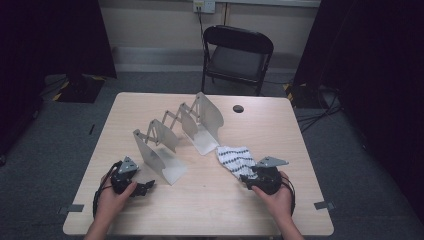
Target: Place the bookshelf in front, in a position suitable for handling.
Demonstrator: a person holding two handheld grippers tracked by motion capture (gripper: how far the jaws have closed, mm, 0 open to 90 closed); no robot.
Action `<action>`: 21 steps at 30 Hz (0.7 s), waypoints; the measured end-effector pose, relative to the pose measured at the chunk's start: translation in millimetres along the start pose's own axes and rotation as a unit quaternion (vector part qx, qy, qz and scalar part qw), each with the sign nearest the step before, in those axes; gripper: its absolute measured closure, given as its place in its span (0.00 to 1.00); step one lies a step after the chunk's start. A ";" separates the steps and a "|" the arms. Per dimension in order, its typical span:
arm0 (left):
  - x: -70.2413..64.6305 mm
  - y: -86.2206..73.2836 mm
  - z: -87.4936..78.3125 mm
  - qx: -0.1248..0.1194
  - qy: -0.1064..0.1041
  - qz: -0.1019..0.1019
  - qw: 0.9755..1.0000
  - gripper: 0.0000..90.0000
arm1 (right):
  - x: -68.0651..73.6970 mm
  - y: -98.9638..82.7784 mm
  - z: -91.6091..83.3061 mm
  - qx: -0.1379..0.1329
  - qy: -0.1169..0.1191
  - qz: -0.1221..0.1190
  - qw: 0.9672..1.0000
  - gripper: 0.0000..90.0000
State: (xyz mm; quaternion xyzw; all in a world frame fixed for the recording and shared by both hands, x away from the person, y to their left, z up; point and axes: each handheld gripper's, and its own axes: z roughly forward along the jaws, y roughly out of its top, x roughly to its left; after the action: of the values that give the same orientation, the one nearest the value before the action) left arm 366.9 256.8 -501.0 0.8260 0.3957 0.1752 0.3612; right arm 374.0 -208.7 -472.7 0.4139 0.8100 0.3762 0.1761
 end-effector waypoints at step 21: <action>0.0 0.0 0.0 0.000 0.000 0.000 1.000 0.13 | -11.4 25.5 50.0 0.022 -0.037 0.016 0.999 0.80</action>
State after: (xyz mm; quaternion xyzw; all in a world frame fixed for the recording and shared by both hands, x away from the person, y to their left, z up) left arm 366.9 256.8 -501.0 0.8260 0.3954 0.1752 0.3615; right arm 424.4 -185.1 -486.5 0.4442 0.8045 0.3448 0.1910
